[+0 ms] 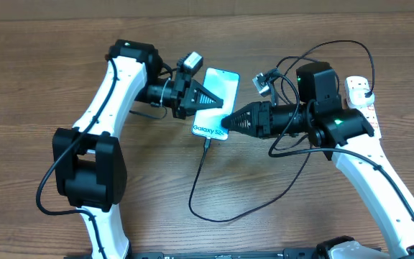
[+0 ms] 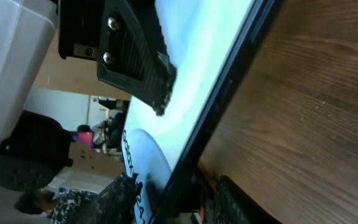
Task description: Plug charger to phone and switch on socket
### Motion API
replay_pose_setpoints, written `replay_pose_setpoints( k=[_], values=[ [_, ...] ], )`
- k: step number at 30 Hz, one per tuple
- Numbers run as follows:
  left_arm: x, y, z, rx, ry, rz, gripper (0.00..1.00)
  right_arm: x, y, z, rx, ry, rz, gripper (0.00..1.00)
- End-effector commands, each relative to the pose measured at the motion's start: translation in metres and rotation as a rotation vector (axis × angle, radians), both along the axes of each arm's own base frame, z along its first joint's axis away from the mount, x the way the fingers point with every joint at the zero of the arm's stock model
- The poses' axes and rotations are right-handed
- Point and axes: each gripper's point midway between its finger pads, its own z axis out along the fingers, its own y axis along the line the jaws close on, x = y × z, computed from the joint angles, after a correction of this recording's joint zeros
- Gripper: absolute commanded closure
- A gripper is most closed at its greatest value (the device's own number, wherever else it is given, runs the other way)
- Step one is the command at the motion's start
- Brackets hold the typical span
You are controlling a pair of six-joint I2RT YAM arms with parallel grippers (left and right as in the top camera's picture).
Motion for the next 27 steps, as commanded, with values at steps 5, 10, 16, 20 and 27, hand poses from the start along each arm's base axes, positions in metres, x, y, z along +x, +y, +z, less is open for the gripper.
replay_pose_setpoints(
  k=[5, 10, 16, 20, 27],
  values=[
    [0.005, 0.001, 0.025, -0.068, -0.073, 0.026, 0.96, 0.006, 0.013, 0.008, 0.051, 0.046, -0.006, 0.7],
    [0.009, 0.003, 0.025, -0.076, -0.112, 0.032, 0.96, 0.003, 0.02, 0.011, 0.058, 0.041, 0.01, 0.74],
    [0.011, 0.003, 0.024, -0.081, -0.138, 0.033, 0.96, 0.005, 0.021, 0.01, 0.049, 0.024, -0.002, 0.85],
    [0.013, 0.003, 0.024, -0.085, -0.161, 0.032, 0.96, 0.009, 0.021, 0.011, 0.046, 0.003, -0.014, 0.96],
    [0.017, 0.002, 0.02, -0.084, -0.223, 0.026, 0.58, 0.016, 0.019, 0.007, 0.018, -0.008, -0.053, 0.96]
  ],
)
